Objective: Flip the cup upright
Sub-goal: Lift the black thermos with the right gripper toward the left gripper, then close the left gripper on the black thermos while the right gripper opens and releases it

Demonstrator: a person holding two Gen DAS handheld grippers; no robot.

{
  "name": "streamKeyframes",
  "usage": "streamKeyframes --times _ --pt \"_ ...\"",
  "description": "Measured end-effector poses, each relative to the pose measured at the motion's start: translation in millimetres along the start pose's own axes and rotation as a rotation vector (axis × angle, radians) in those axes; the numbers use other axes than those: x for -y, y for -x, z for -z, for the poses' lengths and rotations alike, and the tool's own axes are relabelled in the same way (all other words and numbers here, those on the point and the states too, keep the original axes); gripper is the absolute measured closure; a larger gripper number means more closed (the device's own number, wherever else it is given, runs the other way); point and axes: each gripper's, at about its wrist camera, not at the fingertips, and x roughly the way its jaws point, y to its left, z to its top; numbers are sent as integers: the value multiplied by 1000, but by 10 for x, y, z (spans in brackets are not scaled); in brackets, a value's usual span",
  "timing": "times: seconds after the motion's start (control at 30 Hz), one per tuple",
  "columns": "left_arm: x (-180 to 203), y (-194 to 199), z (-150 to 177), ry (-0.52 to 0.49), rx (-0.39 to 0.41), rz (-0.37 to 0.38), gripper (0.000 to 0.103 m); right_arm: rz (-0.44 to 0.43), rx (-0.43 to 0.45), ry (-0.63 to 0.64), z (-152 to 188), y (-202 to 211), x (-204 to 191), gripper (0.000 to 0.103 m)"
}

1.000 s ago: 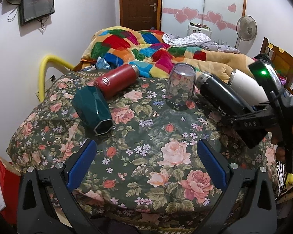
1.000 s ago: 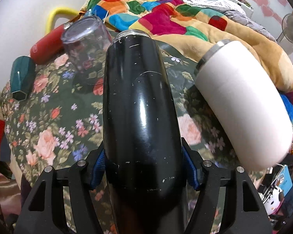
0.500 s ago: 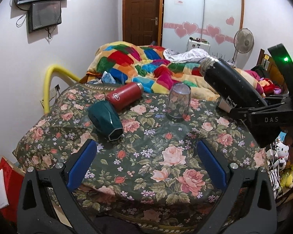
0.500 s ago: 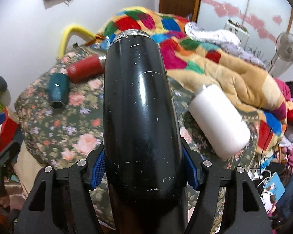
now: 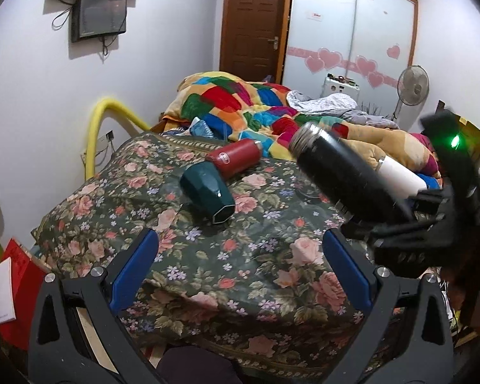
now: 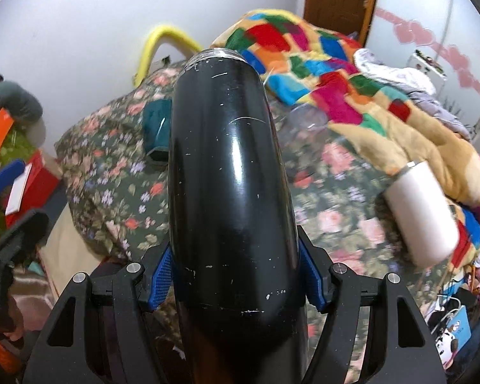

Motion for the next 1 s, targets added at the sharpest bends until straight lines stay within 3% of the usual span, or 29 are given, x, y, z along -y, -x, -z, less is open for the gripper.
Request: streamKeyframes --times 0.4,0.8,1.0 --pt "-79 -259 87 18 -59 -2 0 6 -156 -2 249 -634 -53 39" --pt "-20 -505 102 22 -106 5 0 28 -203 14 304 -791 -10 39" --pt "-4 -587 104 42 -145 27 0 -11 -223 -12 299 -765 26 38"
